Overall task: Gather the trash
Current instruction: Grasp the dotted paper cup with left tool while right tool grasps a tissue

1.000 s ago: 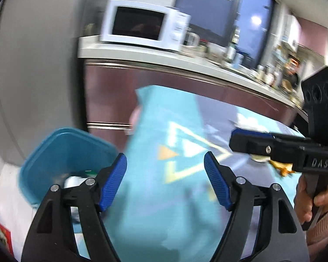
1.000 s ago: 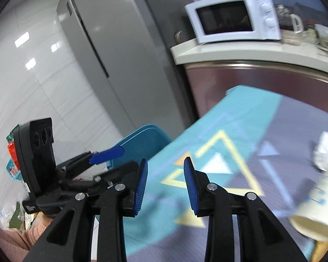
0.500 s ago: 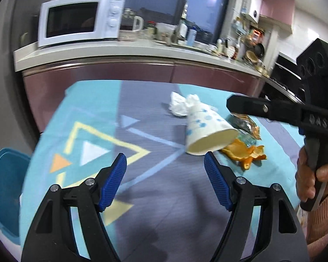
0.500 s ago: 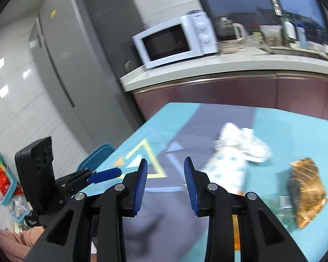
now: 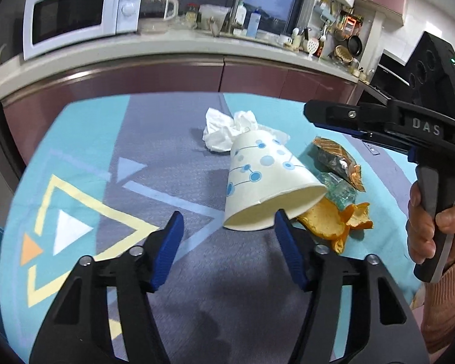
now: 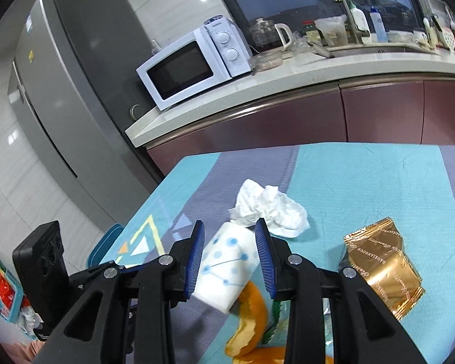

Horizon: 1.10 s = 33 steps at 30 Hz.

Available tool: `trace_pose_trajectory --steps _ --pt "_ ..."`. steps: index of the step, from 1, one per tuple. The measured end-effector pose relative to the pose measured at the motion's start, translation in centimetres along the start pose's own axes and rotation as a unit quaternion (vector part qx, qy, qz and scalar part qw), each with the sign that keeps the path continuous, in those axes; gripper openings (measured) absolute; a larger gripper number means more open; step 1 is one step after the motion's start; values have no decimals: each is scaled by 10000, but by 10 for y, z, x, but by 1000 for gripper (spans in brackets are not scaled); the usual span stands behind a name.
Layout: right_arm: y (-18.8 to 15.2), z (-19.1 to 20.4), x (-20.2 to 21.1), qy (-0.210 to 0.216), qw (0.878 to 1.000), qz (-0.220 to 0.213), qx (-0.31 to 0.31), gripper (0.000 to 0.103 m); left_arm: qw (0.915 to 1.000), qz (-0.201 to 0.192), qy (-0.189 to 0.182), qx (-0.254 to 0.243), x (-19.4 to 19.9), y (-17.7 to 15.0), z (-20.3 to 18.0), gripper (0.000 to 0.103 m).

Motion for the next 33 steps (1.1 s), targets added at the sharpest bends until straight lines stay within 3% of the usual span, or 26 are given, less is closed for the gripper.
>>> trace_pose_trajectory --steps 9,17,33 --pt "8 -15 -11 -106 9999 79 -67 33 9998 175 -62 92 -17 6 -2 43" --pt "17 -24 -30 -319 9992 236 -33 37 9995 250 -200 80 -22 7 -5 7" --pt "17 -25 -78 -689 9943 804 131 38 9998 -222 8 5 24 6 5 4"
Point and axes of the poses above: each gripper's, at about its wrist camera, not at the fingertips, and x roughly against the way its jaws point, z to its left, y to its top, the point moved 9 cm from there along -x, roughly the way its jaws point, and after that the axes turned 4 degrees about z, right-handed, at the moved point
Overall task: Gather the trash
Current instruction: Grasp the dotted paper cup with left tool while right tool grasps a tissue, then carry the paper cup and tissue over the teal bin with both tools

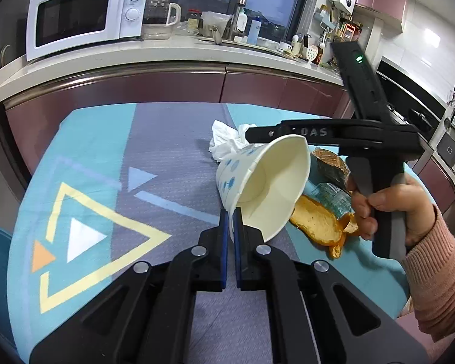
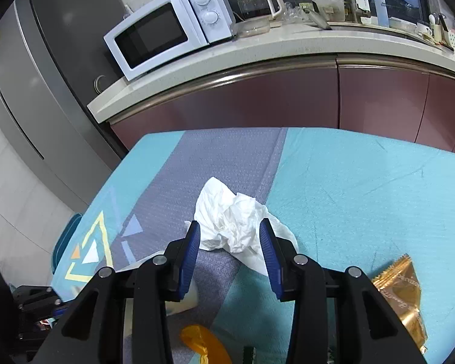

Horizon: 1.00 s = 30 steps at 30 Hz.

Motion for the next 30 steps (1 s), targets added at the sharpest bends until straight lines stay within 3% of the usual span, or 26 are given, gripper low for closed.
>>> trace_pose_trajectory --steps 8,12,15,30 --pt "-3 -2 -12 -88 9998 138 -57 37 9998 -140 143 25 18 -4 12 4" --pt "-6 -1 -16 -94 9998 193 -23 16 9996 -175 192 96 26 -6 19 4" --pt "-6 0 -12 -89 9999 105 -5 10 9995 -204 214 147 29 -8 25 4" --pt "-3 34 33 243 9982 -412 366 8 9976 -466 412 305 63 -12 42 4"
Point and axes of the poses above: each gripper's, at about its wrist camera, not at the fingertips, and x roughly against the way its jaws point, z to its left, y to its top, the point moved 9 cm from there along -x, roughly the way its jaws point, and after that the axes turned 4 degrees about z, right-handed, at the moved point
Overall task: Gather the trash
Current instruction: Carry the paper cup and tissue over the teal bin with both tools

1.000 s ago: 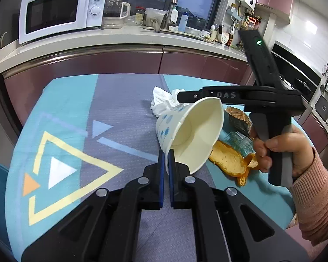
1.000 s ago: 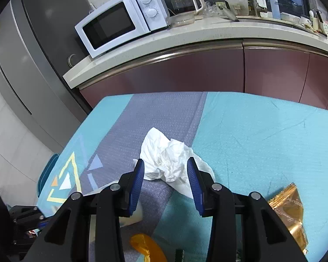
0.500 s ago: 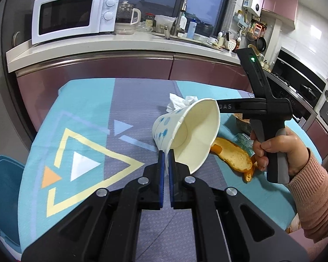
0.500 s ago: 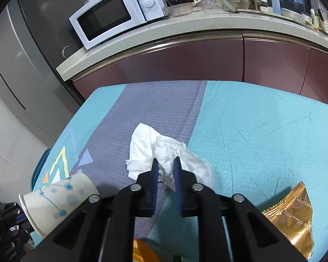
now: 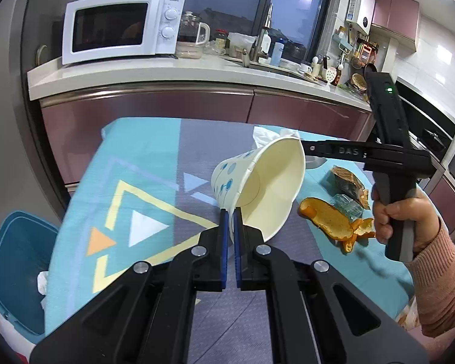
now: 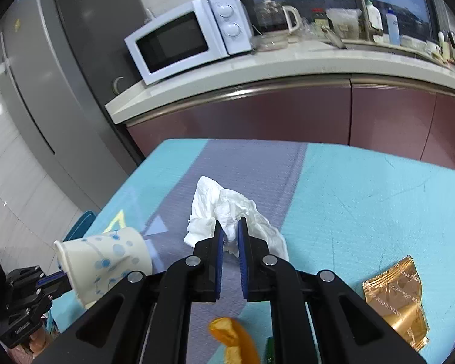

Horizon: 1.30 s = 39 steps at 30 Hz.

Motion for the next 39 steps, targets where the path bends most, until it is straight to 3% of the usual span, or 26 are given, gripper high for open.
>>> trace_pose_trajectory --steps 19,31,39 --pt "-9 82 27 710 9959 -192 536 8 9981 -436 354 271 67 -2 47 4" --pt "-15 152 11 1179 9885 -33 948 8 9917 -609 919 656 119 -19 115 4" --pt "-19 201 -5 1477 9805 125 1287 8 9822 -702 1420 1007 157 -37 171 4"
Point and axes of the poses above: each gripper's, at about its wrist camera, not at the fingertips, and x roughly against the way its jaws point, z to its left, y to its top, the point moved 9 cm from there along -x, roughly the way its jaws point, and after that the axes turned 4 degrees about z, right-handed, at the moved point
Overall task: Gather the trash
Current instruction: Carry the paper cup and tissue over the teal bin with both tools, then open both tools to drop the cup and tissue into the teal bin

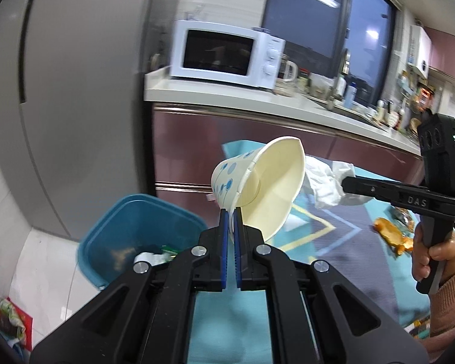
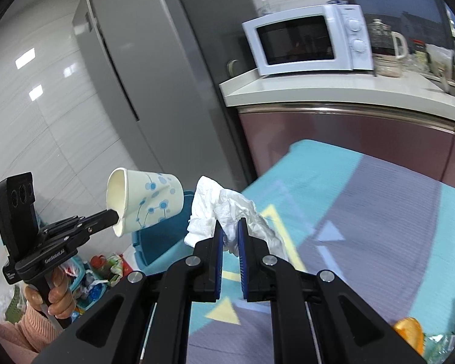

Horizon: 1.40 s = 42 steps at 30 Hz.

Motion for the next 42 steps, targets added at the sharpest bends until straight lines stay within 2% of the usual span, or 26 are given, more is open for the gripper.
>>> trace_pose_trajectory --steps 7,17,27,35,42 --pt "9 38 -32 277 9990 194 297 8 9990 51 373 250 6 -8 48 4" --pt "13 73 -80 510 9957 541 554 8 9949 390 734 562 -19 -27 94 4" --pt "4 97 -131 486 9910 1014 722 8 9878 780 1050 850 -56 -49 131 4" --pt "-10 100 -170 400 9865 1432 681 10 9807 1052 1267 1049 -82 -63 155 4" --pt "-18 98 -193 272 9830 1695 648 18 9764 1229 1307 1203 -103 -70 163 5"
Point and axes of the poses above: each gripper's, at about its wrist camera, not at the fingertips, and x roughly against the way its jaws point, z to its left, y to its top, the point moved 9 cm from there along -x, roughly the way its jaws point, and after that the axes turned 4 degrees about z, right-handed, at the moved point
